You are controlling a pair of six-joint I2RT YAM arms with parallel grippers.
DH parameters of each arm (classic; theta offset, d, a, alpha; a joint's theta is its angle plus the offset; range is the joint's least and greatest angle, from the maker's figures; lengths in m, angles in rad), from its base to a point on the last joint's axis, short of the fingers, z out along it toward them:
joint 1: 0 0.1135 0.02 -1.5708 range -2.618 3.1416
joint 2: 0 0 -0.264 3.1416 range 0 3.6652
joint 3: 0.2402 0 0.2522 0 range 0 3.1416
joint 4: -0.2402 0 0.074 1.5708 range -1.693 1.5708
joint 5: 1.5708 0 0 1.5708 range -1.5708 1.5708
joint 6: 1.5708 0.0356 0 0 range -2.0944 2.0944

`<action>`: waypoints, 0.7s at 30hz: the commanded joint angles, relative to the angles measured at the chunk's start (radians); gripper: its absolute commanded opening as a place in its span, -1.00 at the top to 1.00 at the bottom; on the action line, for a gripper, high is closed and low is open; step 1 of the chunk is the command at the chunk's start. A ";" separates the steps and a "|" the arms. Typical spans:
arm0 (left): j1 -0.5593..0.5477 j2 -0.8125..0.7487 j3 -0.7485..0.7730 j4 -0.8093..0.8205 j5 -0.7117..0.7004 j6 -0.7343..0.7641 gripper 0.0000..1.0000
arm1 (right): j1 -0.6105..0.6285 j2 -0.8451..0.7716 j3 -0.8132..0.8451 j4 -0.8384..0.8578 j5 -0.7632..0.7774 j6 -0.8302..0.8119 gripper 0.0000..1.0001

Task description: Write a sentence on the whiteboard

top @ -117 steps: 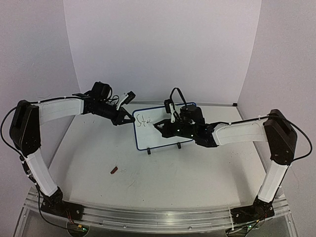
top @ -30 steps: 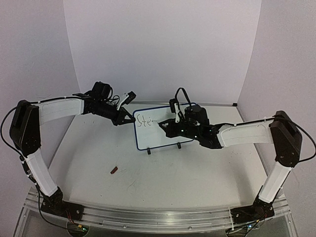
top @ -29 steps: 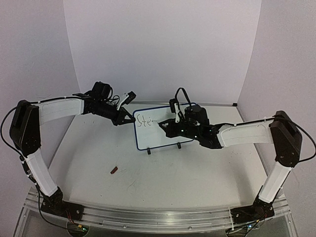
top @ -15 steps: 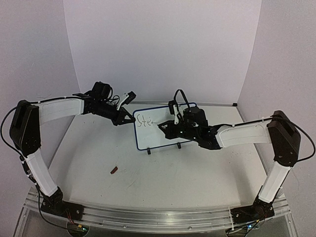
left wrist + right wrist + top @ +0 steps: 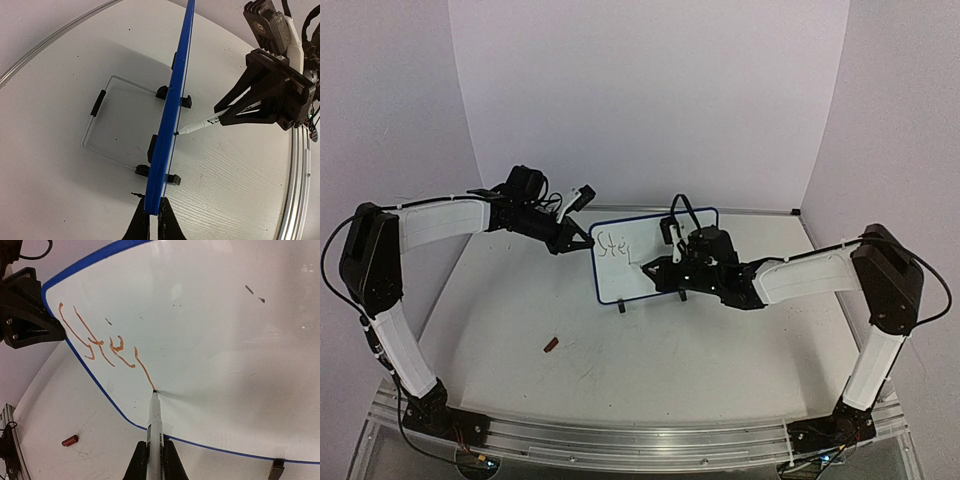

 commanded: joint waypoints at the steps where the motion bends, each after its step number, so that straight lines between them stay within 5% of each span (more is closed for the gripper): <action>1: -0.011 0.027 0.011 -0.061 -0.041 0.029 1.00 | -0.003 0.018 0.000 0.031 -0.004 0.010 1.00; 21: -0.012 0.030 0.012 -0.063 -0.044 0.030 1.00 | 0.006 -0.124 -0.016 0.068 -0.004 -0.043 1.00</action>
